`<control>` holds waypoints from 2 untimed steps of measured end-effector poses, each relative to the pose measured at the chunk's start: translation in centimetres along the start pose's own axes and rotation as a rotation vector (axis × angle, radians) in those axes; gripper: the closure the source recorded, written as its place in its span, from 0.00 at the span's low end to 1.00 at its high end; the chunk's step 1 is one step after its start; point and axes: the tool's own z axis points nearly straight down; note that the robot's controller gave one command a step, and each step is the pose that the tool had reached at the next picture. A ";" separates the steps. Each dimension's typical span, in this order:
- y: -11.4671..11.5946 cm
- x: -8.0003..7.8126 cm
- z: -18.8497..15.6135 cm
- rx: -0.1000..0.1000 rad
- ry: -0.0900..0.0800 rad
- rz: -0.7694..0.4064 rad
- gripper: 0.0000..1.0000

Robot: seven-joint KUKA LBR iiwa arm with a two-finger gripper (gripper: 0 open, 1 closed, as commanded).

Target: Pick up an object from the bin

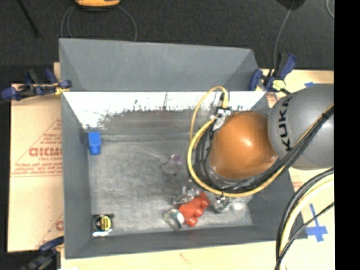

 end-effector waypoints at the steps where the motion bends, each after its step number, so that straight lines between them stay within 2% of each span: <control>1: 0.0 -0.2 -0.2 0.000 -0.003 0.002 1.00; 2: -1.7 1.8 -12.6 -0.006 0.003 0.030 1.00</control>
Offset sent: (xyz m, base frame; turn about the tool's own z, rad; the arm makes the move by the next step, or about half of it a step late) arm 0.0000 0.0000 0.0000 0.0000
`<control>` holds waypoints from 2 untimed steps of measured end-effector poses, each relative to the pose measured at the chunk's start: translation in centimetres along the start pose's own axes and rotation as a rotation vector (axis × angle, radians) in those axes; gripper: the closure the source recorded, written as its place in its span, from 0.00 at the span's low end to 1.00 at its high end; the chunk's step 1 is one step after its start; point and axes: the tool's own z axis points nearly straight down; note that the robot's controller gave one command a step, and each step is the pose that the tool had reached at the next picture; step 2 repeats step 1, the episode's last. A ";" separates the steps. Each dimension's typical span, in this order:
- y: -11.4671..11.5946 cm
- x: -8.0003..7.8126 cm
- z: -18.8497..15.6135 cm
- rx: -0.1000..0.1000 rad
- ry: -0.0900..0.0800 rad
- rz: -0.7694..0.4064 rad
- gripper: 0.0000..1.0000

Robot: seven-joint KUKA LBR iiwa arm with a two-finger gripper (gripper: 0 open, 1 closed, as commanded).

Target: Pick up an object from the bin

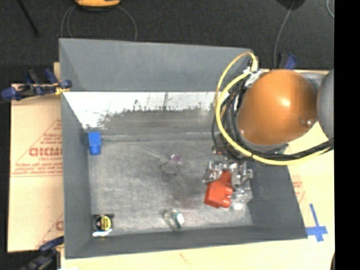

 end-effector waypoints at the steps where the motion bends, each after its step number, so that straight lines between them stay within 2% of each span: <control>1: -0.5 -0.6 -15.1 0.001 0.000 -0.059 1.00; 2: -0.5 -0.6 -15.1 0.001 0.000 -0.059 1.00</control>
Offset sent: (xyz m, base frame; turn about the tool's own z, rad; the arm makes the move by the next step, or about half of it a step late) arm 0.0021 0.0052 0.1457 -0.0626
